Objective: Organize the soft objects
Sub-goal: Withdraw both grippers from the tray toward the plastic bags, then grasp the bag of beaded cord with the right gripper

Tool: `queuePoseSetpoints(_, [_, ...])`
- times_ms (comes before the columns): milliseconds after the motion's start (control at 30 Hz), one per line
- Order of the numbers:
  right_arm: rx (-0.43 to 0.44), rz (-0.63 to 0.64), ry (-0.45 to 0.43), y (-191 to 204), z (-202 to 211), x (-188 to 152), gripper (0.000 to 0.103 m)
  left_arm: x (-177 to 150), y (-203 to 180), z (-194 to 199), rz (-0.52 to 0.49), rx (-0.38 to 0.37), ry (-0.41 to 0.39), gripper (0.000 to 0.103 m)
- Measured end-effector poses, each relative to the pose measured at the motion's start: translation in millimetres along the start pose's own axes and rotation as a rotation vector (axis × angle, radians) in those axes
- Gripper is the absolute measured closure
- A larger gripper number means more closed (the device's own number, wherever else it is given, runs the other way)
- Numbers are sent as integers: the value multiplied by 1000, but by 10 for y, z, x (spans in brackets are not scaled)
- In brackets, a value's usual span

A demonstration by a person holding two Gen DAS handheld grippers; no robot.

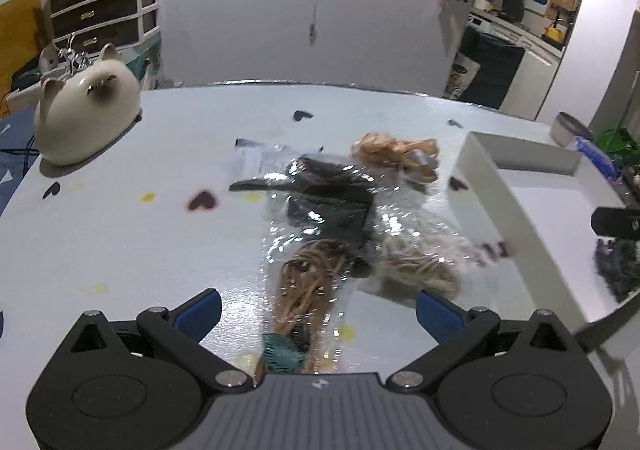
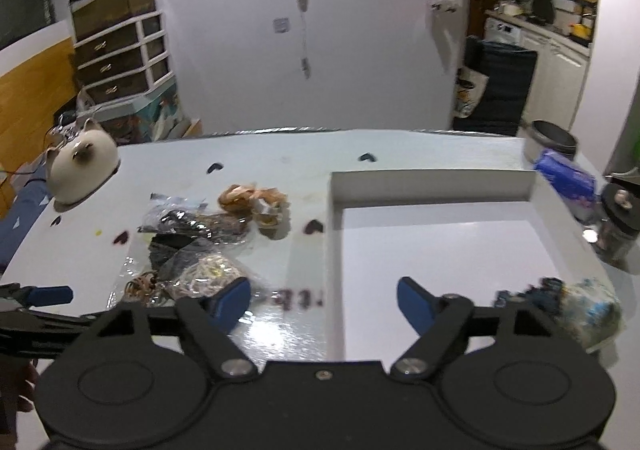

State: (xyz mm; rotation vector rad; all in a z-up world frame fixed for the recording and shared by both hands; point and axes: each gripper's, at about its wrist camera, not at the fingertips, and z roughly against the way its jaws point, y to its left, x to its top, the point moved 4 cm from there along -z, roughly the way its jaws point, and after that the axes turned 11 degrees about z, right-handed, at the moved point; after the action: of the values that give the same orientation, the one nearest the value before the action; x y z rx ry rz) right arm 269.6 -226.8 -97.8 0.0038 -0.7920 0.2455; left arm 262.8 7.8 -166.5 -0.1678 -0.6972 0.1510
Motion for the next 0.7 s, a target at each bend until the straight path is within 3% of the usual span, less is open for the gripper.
queuePoseSetpoints(100, [53, 5, 33, 77, -196, 73, 57, -22, 58, -124, 6, 18, 17, 10])
queuePoseSetpoints(200, [94, 19, 69, 177, -423, 139, 66, -56, 81, -225, -1, 28, 34, 14])
queuePoseSetpoints(433, [132, 134, 133, 449, -987, 280, 67, -139, 60, -338, -36, 28, 65, 17])
queuePoseSetpoints(567, [110, 184, 169, 512, -1280, 234, 65, -161, 71, -367, -57, 48, 66, 17])
queuePoseSetpoints(700, [133, 186, 184, 576, -1253, 148, 65, -159, 100, -421, -59, 51, 77, 19])
